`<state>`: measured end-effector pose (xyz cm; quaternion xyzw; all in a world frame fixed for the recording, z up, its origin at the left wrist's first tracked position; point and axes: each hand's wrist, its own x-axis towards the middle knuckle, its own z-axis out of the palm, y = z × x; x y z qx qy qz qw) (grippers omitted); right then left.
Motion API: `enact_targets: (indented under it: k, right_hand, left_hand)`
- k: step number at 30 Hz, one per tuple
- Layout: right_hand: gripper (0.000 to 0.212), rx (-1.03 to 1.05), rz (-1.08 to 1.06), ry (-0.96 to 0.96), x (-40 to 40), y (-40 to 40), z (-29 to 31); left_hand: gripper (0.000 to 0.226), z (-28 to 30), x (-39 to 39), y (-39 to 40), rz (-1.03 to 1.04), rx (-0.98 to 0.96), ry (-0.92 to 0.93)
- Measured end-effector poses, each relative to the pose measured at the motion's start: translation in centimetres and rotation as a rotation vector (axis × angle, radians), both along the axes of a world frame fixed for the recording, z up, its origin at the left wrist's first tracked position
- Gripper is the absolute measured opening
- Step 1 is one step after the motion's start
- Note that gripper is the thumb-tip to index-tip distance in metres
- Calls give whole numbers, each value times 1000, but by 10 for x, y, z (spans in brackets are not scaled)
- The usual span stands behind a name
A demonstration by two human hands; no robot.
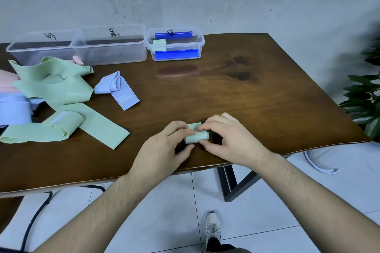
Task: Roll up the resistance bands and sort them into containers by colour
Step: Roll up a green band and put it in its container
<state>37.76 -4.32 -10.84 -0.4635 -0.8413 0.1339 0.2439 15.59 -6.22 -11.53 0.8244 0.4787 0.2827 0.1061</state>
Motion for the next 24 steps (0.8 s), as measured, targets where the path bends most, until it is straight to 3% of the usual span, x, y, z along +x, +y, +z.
enact_targets:
  k: [5,18,24]
  right_hand:
    - [36,5,-11,-18,-2,4,0]
    - [25,18,-11,-14,-3,11,-1]
    - [27,-4,-34,-25,-6,17,2]
  left_hand:
    - [26,-2,0,5,29,42,32]
    - [30,4,2,8,53,-9,61]
    - [37,4,-1,15,56,4,169]
